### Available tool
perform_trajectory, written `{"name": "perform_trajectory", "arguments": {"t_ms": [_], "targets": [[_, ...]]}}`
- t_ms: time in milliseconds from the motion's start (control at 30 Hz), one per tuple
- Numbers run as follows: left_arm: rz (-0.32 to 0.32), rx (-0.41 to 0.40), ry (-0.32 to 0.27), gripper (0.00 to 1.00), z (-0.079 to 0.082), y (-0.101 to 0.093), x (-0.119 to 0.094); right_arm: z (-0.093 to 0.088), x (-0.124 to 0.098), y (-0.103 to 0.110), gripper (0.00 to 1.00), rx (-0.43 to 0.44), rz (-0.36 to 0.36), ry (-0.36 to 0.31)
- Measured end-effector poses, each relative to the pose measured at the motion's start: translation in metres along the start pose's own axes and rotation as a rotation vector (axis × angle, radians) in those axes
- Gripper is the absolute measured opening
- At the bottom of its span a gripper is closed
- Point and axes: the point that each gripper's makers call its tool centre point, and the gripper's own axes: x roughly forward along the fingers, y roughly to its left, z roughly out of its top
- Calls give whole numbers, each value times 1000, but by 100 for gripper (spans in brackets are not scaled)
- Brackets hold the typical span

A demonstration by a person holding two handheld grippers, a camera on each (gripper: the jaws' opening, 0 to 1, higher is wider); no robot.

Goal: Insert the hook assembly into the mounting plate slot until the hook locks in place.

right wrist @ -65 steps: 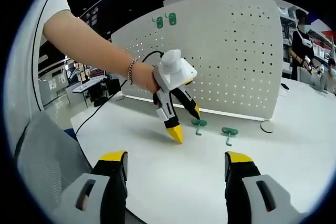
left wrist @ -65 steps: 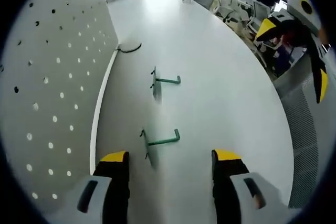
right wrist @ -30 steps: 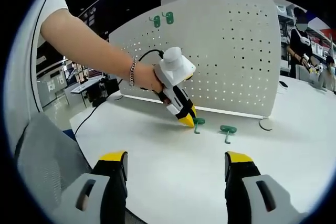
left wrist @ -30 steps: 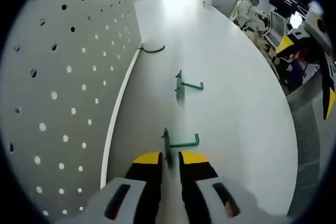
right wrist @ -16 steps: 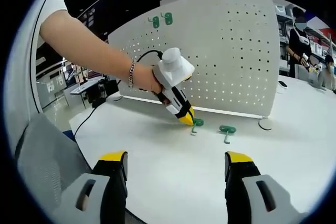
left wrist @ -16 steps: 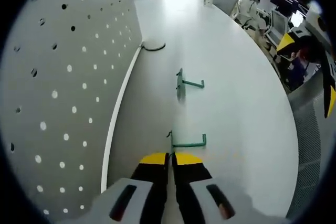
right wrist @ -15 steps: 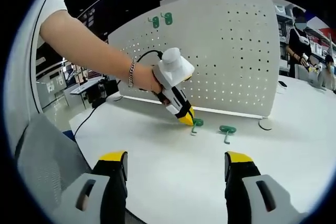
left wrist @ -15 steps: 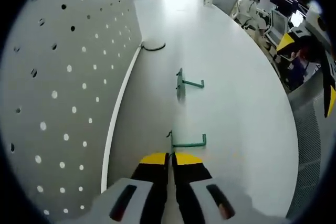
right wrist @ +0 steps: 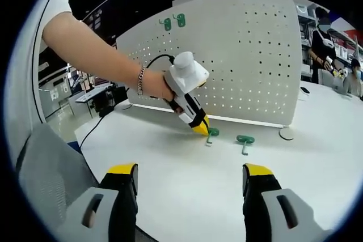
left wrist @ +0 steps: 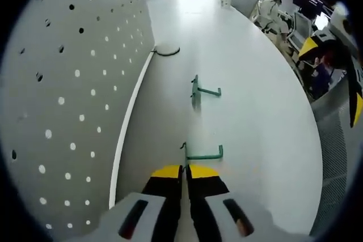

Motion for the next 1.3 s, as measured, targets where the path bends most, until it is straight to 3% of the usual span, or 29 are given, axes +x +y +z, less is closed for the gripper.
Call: {"name": "perform_trajectory", "arguments": {"t_ms": [200, 1033, 1200, 1300], "targets": [[16, -82, -130, 4, 19, 8, -11, 1, -1, -1, 73, 3, -4, -3], [73, -137, -338, 4, 35, 7, -59, 4, -3, -6, 73, 48, -19, -36], [96, -93, -394, 4, 41, 2, -71, 4, -2, -6, 73, 51, -19, -40], [111, -110, -418, 4, 42, 3, -78, 5, -3, -6, 73, 56, -19, -45]]}}
